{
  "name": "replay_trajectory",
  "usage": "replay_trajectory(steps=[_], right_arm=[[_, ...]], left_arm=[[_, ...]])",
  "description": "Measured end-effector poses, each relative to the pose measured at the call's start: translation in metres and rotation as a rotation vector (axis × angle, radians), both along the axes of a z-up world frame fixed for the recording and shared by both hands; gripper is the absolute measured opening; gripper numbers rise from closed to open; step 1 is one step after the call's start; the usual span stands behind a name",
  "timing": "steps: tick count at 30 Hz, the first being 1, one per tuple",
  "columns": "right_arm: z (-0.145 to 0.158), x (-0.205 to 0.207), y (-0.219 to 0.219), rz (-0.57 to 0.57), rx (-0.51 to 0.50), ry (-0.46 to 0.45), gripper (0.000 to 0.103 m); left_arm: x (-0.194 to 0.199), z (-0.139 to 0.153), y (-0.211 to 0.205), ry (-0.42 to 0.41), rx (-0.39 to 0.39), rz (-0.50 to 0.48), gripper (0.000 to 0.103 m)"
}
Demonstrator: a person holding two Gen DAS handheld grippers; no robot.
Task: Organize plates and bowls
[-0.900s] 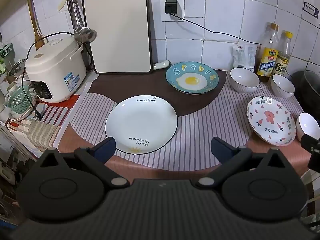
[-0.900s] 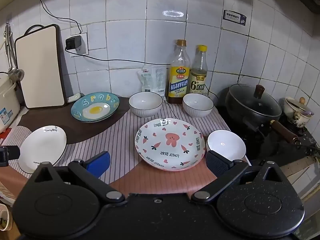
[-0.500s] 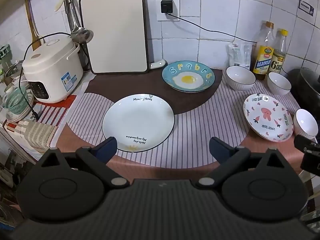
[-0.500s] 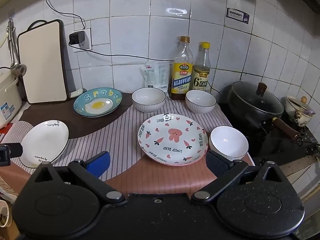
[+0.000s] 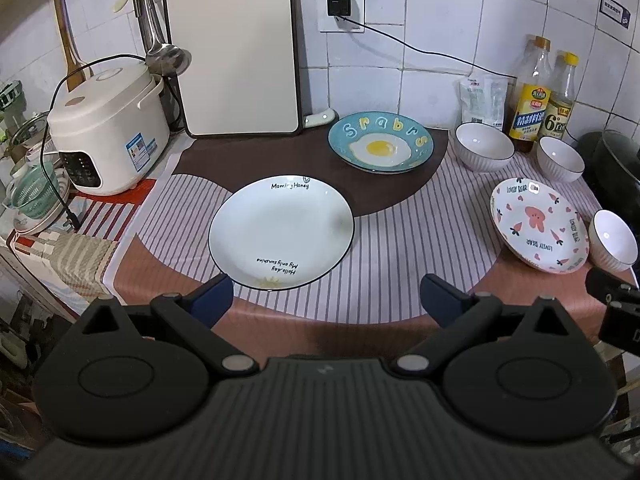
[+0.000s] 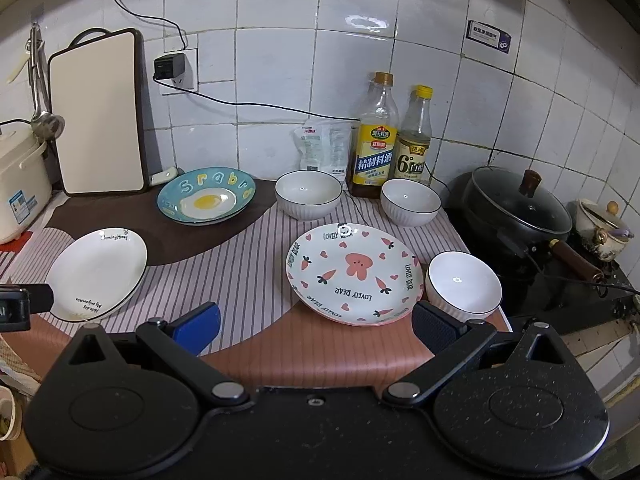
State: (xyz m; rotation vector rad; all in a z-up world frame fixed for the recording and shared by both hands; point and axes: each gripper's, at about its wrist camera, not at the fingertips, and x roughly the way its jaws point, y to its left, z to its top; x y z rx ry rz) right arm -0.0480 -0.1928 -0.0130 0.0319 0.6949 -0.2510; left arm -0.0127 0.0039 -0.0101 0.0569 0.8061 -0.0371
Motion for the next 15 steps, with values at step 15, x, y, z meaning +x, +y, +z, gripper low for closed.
replay_trajectory(steps=[15], right_arm=[[-0.003,-0.007,0.0,-0.001,0.0,-0.015,0.103]], left_arm=[[-0.014,-0.002,0.001,-0.004,-0.005,-0.019,0.103]])
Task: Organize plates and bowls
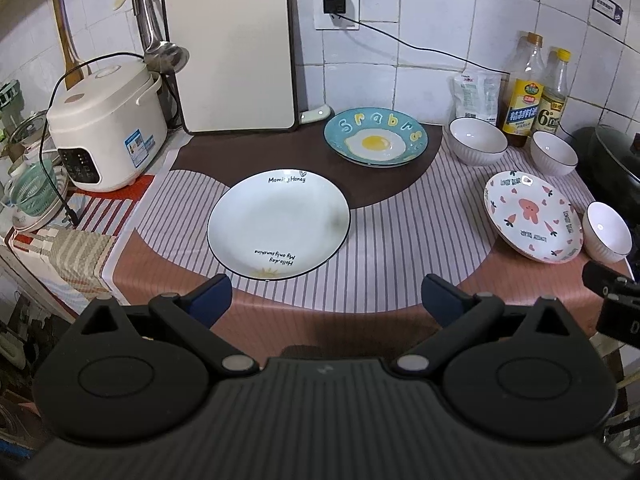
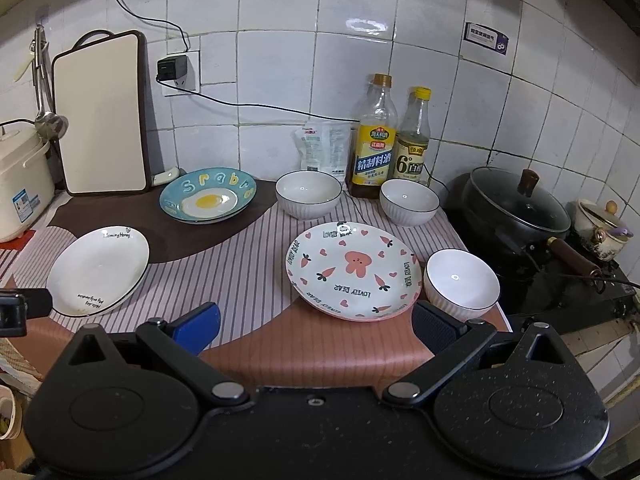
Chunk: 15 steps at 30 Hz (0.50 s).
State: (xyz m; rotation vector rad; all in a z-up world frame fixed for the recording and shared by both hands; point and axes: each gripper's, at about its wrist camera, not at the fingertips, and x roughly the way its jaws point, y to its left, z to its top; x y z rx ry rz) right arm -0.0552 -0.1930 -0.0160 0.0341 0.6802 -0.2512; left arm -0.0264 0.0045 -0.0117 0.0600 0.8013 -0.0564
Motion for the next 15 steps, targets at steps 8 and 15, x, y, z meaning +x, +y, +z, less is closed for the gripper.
replay_trajectory(steps=[8,15], right_arm=[[-0.0011,-0.0065,-0.0029,-0.012,-0.019,-0.017,0.103],[-0.0021,-0.0093,-0.0041,-0.016,-0.025,-0.022,0.103]], left_arm=[[-0.0054,0.0001,-0.0014,-0.016,-0.001,-0.013,0.103],[-0.0058,-0.0009,-0.0004,-0.019,-0.004,-0.01,0.103]])
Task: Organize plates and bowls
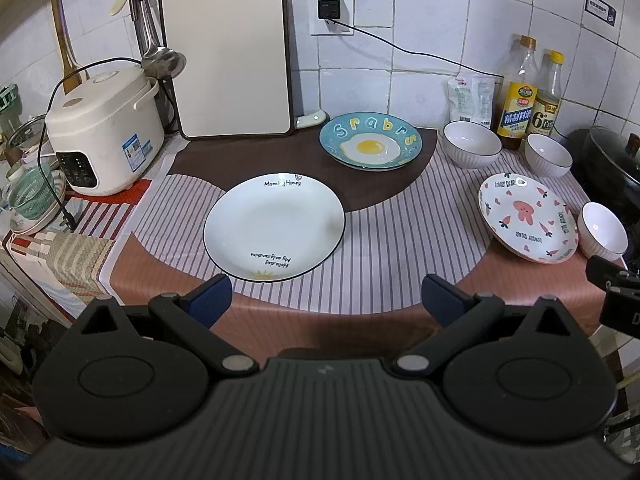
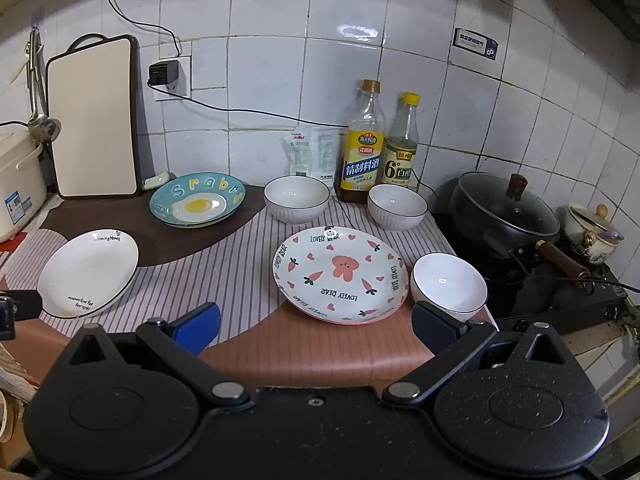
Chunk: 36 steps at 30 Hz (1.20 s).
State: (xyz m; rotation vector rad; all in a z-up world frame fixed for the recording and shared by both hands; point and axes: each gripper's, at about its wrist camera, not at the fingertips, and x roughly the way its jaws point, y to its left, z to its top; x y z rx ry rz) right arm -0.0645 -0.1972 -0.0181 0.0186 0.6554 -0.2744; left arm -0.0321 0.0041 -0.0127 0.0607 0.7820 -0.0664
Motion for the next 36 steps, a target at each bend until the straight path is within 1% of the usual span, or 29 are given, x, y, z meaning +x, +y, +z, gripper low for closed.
replay_trajectory(steps=[12,15,17,19,21,24,27,29,31,32,33,36], right_arm=[[-0.004,-0.003,0.001,0.005,-0.017,-0.019,0.103],[-0.006,-0.003,0.004,0.001,-0.049,-0.02,0.103],[-0.007,-0.003,0.004,0.006,-0.052,-0.019,0.103],[-0.008,-0.003,0.003,0.016,-0.034,-0.024,0.103],[-0.01,-0.002,0.002,0.036,-0.013,-0.037,0.103],[-0.011,0.004,0.003,0.085,0.004,-0.069,0.103],[-0.012,0.014,0.011,0.156,-0.001,-0.121,0.103],[-0.014,0.02,0.016,0.226,0.013,-0.171,0.103],[-0.018,0.03,0.02,0.324,0.055,-0.239,0.103],[-0.02,0.036,0.023,0.354,0.073,-0.254,0.103],[-0.023,0.044,0.026,0.377,0.088,-0.254,0.103],[-0.043,0.077,0.04,0.426,0.158,-0.214,0.102]], left_arm=[[-0.003,-0.004,0.0,-0.037,-0.01,-0.012,0.103],[-0.006,-0.005,-0.002,-0.064,-0.009,-0.026,0.103],[-0.006,-0.005,-0.002,-0.069,-0.009,-0.03,0.103],[-0.005,-0.005,-0.001,-0.062,-0.025,-0.029,0.103],[-0.003,-0.006,0.001,-0.051,-0.057,-0.036,0.103],[0.002,-0.006,0.007,-0.052,-0.069,-0.033,0.103],[0.008,-0.002,0.014,-0.09,-0.056,-0.029,0.103],[0.014,-0.001,0.019,-0.109,-0.046,-0.038,0.103],[0.02,-0.001,0.028,-0.14,-0.038,-0.036,0.103],[0.024,-0.002,0.031,-0.147,-0.033,-0.029,0.103],[0.03,-0.005,0.036,-0.148,-0.024,-0.017,0.103],[0.05,-0.018,0.053,-0.145,0.0,0.023,0.102]])
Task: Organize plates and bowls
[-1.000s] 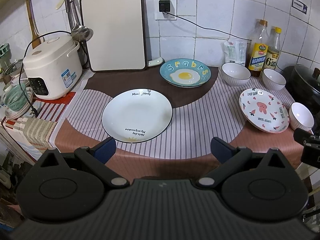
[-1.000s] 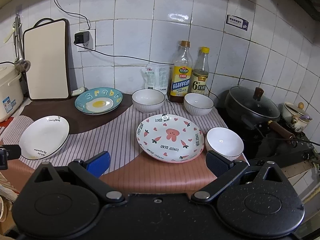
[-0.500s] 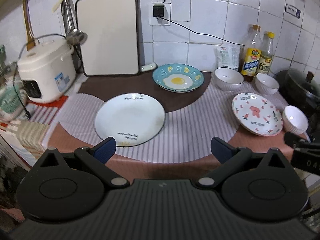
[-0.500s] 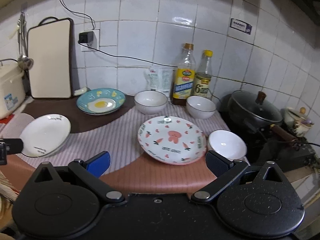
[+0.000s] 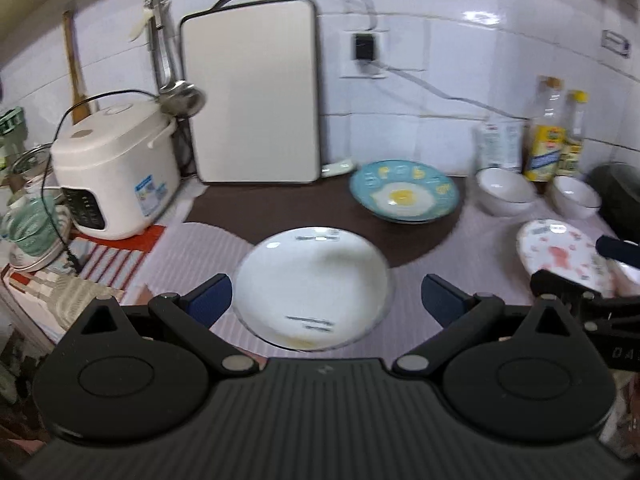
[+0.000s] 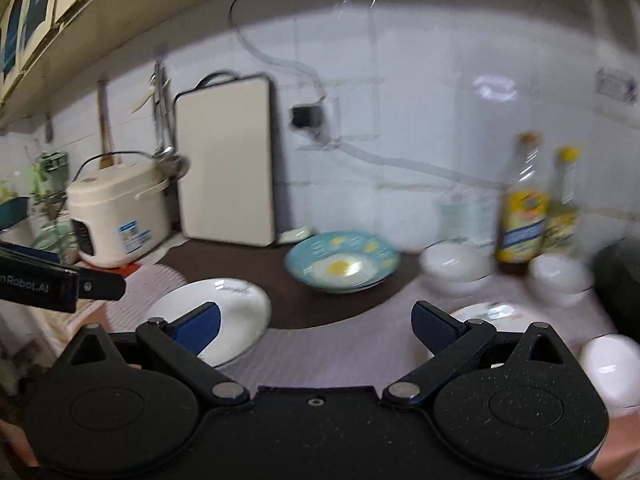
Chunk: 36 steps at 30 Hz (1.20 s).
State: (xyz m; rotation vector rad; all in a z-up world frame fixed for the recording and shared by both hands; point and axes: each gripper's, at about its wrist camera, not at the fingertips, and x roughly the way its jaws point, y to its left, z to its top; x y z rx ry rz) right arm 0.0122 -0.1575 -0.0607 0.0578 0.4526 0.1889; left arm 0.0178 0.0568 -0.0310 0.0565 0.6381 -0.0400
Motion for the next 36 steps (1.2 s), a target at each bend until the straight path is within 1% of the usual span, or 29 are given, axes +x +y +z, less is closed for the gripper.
replay_trajectory(steps=[2,3,4,5,7,9,10,11,12,13,14,15,17,18,19,20,21,23,25,26,27,29,30,31,32,36], right_arm=[[-0.016,0.02,0.011,0.03,0.028,0.049,0.099],[-0.026,0.033,0.016,0.063,0.05,0.078,0.097],[-0.034,0.043,0.021,0.076,0.073,0.103,0.092],[-0.041,0.053,0.024,0.086,0.101,0.124,0.092],[-0.057,0.072,0.033,0.089,0.174,0.175,0.092],[-0.075,0.087,0.043,0.088,0.197,0.221,0.091],[-0.085,0.095,0.048,0.085,0.206,0.246,0.087],[-0.092,0.1,0.052,0.079,0.205,0.263,0.084],[-0.098,0.105,0.056,0.077,0.201,0.282,0.082],[-0.106,0.111,0.06,0.078,0.198,0.299,0.077],[-0.112,0.116,0.064,0.081,0.193,0.312,0.071],[-0.117,0.12,0.067,0.085,0.193,0.328,0.068],[-0.126,0.129,0.069,0.078,0.221,0.355,0.059],[-0.127,0.13,0.068,0.07,0.239,0.355,0.057],[-0.127,0.131,0.068,0.067,0.247,0.344,0.052],[-0.127,0.133,0.069,0.071,0.247,0.347,0.044],[-0.128,0.135,0.071,0.073,0.247,0.353,0.039],[-0.128,0.139,0.072,0.094,0.262,0.365,0.024],[-0.126,0.143,0.076,0.092,0.257,0.378,0.024],[-0.126,0.144,0.077,0.088,0.249,0.381,0.023],[-0.126,0.144,0.079,0.084,0.245,0.383,0.023],[-0.127,0.145,0.077,0.077,0.245,0.389,0.022],[-0.127,0.145,0.077,0.075,0.246,0.39,0.021],[-0.128,0.145,0.077,0.074,0.244,0.389,0.021],[-0.128,0.146,0.077,0.072,0.242,0.387,0.021],[-0.129,0.149,0.078,0.064,0.246,0.381,0.022]], left_arm=[[0.014,-0.011,0.01,0.006,0.008,0.0,0.102],[0.024,-0.019,0.017,0.019,0.011,0.001,0.102],[0.031,-0.026,0.022,0.036,0.012,0.011,0.101],[0.04,-0.034,0.029,0.052,0.0,0.019,0.1],[0.058,-0.053,0.045,0.087,-0.036,0.038,0.1],[0.073,-0.074,0.062,0.137,-0.084,0.069,0.1],[0.078,-0.083,0.069,0.165,-0.114,0.085,0.099],[0.084,-0.092,0.076,0.195,-0.141,0.103,0.095],[0.089,-0.1,0.083,0.215,-0.17,0.124,0.093],[0.091,-0.106,0.086,0.219,-0.187,0.131,0.092],[0.094,-0.11,0.088,0.223,-0.187,0.129,0.091],[0.098,-0.115,0.088,0.23,-0.179,0.123,0.09],[0.103,-0.121,0.087,0.252,-0.162,0.126,0.077],[0.106,-0.124,0.087,0.262,-0.162,0.123,0.075],[0.109,-0.126,0.087,0.268,-0.163,0.119,0.072],[0.112,-0.128,0.087,0.274,-0.164,0.12,0.07],[0.115,-0.131,0.087,0.281,-0.161,0.122,0.069],[0.121,-0.134,0.088,0.293,-0.157,0.126,0.066],[0.125,-0.138,0.09,0.306,-0.17,0.133,0.064],[0.127,-0.139,0.092,0.314,-0.182,0.141,0.06],[0.129,-0.142,0.094,0.325,-0.199,0.148,0.058],[0.131,-0.148,0.099,0.355,-0.241,0.165,0.043],[0.131,-0.149,0.101,0.354,-0.259,0.173,0.042],[0.13,-0.149,0.101,0.345,-0.265,0.175,0.032],[0.13,-0.149,0.101,0.345,-0.275,0.165,0.026],[0.131,-0.15,0.1,0.343,-0.293,0.184,0.026]])
